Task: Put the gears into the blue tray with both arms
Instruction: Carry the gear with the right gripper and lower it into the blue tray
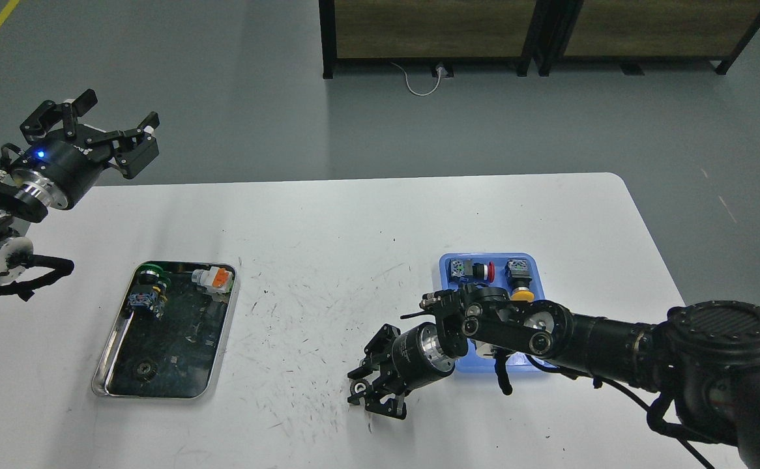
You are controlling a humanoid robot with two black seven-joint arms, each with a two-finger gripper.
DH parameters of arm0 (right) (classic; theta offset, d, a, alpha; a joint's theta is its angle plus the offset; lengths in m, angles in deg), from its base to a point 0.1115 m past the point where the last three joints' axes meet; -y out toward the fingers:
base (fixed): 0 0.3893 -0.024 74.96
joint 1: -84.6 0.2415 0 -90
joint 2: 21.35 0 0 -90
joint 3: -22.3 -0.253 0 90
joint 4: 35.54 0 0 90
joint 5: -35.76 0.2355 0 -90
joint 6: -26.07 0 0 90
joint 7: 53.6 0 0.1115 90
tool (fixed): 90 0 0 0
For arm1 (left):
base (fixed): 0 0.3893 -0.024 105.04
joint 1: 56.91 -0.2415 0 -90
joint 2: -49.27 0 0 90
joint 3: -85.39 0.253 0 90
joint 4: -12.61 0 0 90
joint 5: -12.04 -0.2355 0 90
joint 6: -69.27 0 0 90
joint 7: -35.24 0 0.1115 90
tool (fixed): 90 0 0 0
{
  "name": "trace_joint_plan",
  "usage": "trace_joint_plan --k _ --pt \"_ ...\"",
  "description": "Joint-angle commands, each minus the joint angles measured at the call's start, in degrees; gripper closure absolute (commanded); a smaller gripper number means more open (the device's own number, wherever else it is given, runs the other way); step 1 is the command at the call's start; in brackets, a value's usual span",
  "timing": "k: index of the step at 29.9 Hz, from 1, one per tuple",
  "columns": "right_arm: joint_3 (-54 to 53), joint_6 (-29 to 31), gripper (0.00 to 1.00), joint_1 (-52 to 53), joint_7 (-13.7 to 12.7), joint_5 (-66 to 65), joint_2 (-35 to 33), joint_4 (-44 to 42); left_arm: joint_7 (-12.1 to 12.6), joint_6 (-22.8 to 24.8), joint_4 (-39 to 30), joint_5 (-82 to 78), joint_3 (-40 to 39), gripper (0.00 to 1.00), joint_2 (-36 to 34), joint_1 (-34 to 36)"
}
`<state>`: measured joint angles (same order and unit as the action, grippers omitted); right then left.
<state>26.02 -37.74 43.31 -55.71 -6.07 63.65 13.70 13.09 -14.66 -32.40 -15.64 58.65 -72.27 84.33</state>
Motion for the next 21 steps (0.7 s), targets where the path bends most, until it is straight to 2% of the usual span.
trace_joint_plan --k 1,12,21 --pt "-0.64 0.71 0.77 -0.02 -0.18 -0.01 -0.19 -0.02 0.0 -0.09 0.01 0.0 0.02 0.02 -0.01 0.0" --pt "-5.74 0.97 0.77 2.53 -0.62 0.7 -5.2 0.16 0.0 0.0 1.15 0.0 0.54 0.02 0.08 -0.27" --pt "-12.15 1.81 0.77 2.62 -0.79 0.87 -14.77 1.47 0.0 0.0 1.15 0.0 0.98 0.02 -0.1 -0.62"
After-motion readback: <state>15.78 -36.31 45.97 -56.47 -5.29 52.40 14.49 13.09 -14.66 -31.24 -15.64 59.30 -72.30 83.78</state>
